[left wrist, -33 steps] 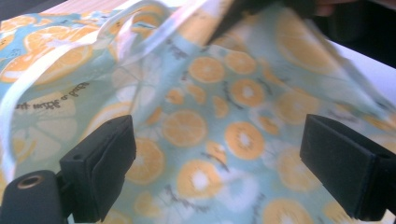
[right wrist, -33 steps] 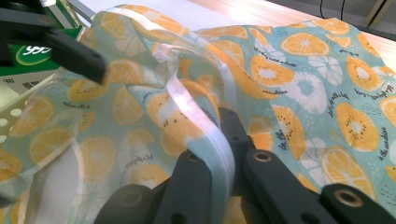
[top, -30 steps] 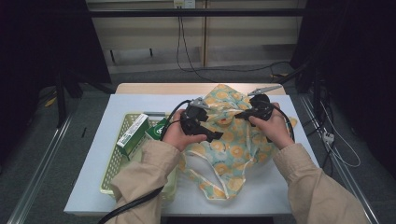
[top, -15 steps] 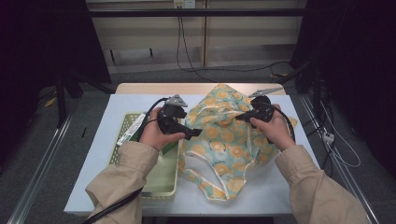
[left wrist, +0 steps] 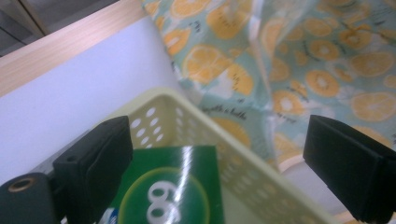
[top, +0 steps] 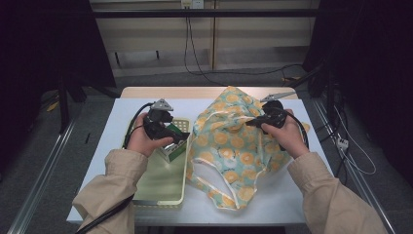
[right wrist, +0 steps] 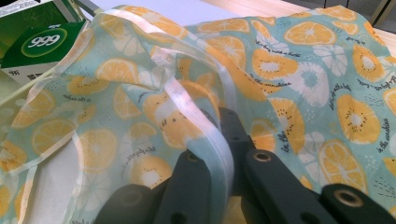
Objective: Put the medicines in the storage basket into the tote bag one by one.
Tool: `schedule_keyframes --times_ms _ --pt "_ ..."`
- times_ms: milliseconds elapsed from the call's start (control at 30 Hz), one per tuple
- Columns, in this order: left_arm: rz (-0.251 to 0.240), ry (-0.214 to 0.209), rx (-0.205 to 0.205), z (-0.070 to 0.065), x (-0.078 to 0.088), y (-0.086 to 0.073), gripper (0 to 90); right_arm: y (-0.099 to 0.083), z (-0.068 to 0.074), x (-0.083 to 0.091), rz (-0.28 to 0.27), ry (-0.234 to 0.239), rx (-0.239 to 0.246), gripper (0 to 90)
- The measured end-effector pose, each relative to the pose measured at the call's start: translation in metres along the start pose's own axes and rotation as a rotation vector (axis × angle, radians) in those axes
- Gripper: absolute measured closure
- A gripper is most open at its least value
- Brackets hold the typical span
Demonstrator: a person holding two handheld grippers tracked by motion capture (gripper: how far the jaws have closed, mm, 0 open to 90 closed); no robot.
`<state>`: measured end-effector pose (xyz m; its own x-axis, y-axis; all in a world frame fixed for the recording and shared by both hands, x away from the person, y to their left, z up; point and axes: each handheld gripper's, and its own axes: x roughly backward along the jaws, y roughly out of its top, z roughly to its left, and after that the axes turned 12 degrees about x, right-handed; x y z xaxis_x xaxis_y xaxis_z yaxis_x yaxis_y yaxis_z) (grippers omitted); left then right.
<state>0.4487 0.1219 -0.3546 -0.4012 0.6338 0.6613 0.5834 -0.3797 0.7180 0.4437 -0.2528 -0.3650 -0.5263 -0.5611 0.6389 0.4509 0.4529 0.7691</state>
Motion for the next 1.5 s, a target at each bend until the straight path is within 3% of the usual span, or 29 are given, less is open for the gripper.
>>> schedule_keyframes --times_ms 200,833,1233,1433,1500 --pt "0.018 0.041 0.004 0.011 0.0 -0.009 5.8 -0.002 0.0 -0.001 0.001 0.003 -0.004 90.0" --pt "0.091 0.095 0.006 0.023 -0.01 -0.028 6.0 -0.004 -0.002 0.0 -0.006 0.0 -0.011 90.0" --pt "0.141 0.1 0.009 0.025 -0.02 -0.043 7.2 -0.004 -0.001 -0.001 -0.001 0.0 -0.005 90.0" --pt "0.143 0.147 -0.002 0.022 -0.022 -0.046 12.0 -0.003 -0.001 -0.001 0.001 0.003 -0.005 90.0" --pt "0.142 0.143 0.0 0.022 -0.021 -0.047 13.7 -0.003 -0.001 -0.001 -0.002 0.002 -0.005 90.0"
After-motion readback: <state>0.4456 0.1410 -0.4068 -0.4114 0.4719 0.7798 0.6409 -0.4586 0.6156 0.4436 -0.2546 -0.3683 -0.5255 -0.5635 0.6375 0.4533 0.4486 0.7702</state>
